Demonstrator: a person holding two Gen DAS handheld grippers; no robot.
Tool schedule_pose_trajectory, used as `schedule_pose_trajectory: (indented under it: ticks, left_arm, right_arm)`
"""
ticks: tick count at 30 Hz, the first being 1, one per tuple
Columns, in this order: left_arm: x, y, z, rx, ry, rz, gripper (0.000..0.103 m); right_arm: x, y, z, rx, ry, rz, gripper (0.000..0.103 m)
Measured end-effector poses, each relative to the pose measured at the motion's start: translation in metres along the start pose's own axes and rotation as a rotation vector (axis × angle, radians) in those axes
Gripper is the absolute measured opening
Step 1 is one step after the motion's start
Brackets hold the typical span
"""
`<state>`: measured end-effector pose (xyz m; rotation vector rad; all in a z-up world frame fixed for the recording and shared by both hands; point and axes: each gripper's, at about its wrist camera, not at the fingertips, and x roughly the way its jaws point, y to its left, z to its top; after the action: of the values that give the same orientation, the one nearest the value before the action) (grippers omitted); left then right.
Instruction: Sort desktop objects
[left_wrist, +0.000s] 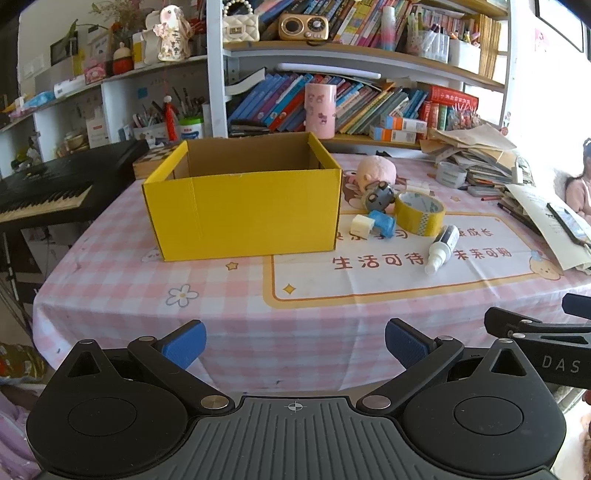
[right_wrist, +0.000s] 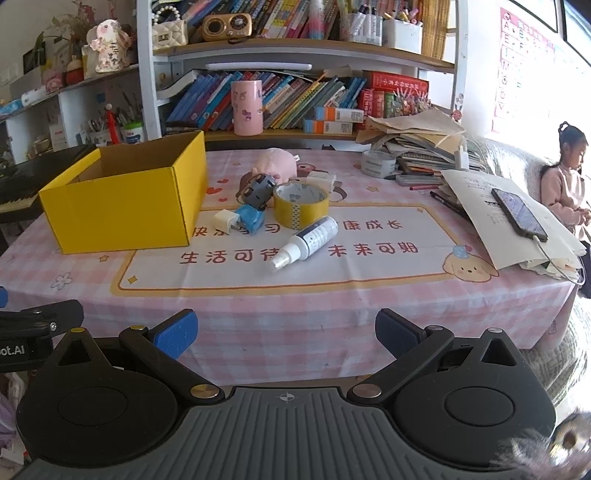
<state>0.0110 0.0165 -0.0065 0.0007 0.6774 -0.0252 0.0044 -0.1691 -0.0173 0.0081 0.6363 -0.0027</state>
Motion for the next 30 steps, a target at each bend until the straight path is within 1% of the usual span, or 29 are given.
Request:
schedule_pose_trajectory:
  ticks: [4, 7, 13, 17, 20, 22, 30]
  left_arm:
    - [-0.001, 0.001, 0.000, 0.017, -0.004, -0.003, 0.103]
    - [-0.001, 0.002, 0.001, 0.023, -0.008, 0.002, 0.103]
    - [-0.003, 0.006, 0.002, 0.011, -0.029, 0.005, 0.103]
    - [-0.001, 0.007, 0.003, 0.018, -0.014, 0.011, 0.103]
    - [-0.003, 0.011, 0.003, 0.013, -0.014, -0.008, 0.103]
    - [-0.003, 0.011, 0.003, 0.014, -0.014, -0.012, 0.103]
    - [-0.003, 0.020, 0.002, 0.000, -0.023, -0.032, 0.103]
  right_arm:
    - [0.000, 0.003, 0.000, -0.006, 0.001, 0.030, 0.103]
    - [0.001, 0.004, 0.001, -0.003, -0.003, 0.031, 0.103]
    - [-0.001, 0.005, 0.003, -0.001, -0.018, 0.049, 0.103]
    - [-0.001, 0.010, 0.003, -0.012, -0.020, 0.057, 0.103]
    - [-0.002, 0.013, 0.003, -0.018, -0.026, 0.049, 0.103]
    - [-0.002, 0.013, 0.003, -0.014, -0.027, 0.059, 0.103]
    - [-0.003, 0.018, 0.004, -0.019, -0.033, 0.052, 0.103]
